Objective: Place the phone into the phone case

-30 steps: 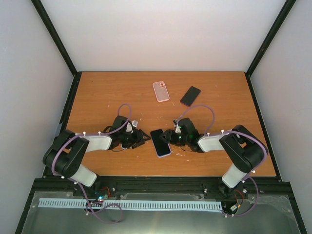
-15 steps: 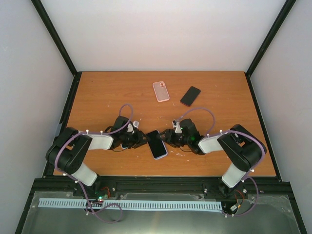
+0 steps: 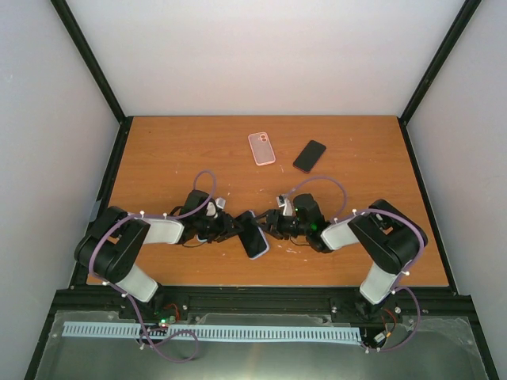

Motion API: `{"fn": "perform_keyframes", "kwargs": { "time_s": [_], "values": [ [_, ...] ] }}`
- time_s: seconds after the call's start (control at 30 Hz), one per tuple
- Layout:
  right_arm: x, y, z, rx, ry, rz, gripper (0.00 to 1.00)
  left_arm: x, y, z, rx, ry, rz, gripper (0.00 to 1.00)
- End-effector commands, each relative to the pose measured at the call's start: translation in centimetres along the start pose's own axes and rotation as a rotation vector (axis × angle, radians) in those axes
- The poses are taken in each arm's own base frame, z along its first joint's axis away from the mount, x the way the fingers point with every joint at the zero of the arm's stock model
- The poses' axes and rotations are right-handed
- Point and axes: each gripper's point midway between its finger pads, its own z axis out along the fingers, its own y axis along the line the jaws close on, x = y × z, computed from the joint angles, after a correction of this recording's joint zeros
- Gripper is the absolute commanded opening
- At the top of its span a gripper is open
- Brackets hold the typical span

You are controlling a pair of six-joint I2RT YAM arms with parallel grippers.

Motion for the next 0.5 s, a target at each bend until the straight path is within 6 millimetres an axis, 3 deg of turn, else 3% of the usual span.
{"fn": "perform_keyframes", "kwargs": {
  "time_s": [0.0, 0.17, 0.47],
  "values": [
    [1.6, 0.4, 0.3, -0.054, 0.078, 0.003, 0.48, -0.1, -0.8, 0.1, 0.03, -0.005, 0.034, 0.34],
    [1.7, 0.0, 0.7, -0.051, 0.088, -0.006, 0.4, 0.5, -1.2, 0.5, 0.034, 0.013, 0.036, 0.34],
    [1.5, -2.7, 0.7, 0.065, 0.059, -0.029, 0.19, 1.8, -2.4, 0.9, 0.097, 0.061, 0.036, 0.34]
  ]
}}
